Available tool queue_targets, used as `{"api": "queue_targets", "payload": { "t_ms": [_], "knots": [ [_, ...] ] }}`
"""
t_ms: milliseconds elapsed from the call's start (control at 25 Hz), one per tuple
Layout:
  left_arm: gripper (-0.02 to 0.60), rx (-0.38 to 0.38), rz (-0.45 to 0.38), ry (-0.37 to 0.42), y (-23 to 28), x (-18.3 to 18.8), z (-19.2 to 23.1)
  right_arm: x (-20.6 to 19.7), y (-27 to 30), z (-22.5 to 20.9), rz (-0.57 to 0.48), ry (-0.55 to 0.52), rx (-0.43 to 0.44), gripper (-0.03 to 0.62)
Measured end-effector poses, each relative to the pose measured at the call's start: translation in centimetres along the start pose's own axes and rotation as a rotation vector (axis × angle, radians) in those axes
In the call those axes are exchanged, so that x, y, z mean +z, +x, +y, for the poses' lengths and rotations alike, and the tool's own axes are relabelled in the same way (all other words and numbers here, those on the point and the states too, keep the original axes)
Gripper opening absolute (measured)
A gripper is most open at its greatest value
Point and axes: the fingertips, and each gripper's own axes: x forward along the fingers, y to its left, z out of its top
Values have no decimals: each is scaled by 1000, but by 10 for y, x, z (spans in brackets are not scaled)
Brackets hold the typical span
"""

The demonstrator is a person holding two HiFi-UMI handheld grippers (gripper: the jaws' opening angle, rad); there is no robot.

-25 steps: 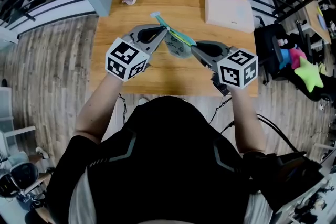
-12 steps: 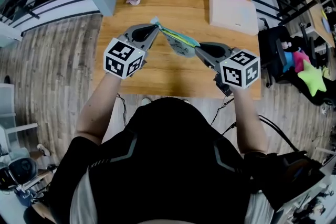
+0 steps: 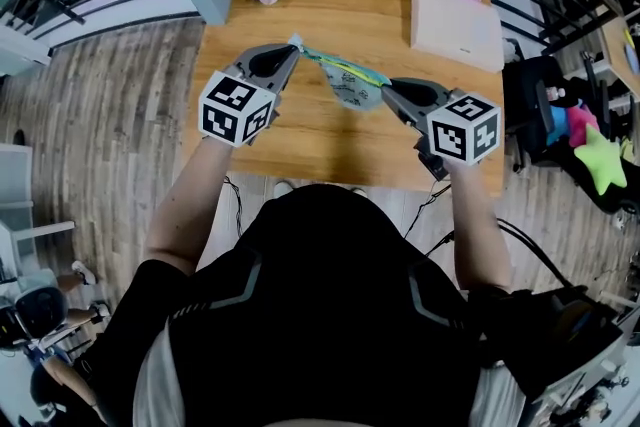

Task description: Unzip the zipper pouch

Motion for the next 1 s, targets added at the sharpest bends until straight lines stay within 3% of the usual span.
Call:
{"api": "queue_targets", "payload": {
  "t_ms": [200, 560, 1000],
  "knots": [
    [31, -4, 21, -82, 11, -4, -5, -5, 1, -20, 12, 0, -28, 52],
    [31, 6, 57, -85, 60, -11, -33, -26, -4, -89, 67, -18, -101, 52],
    [31, 65, 140, -54, 143, -32, -54, -57, 2, -183, 103, -43, -112, 52]
  ]
}}
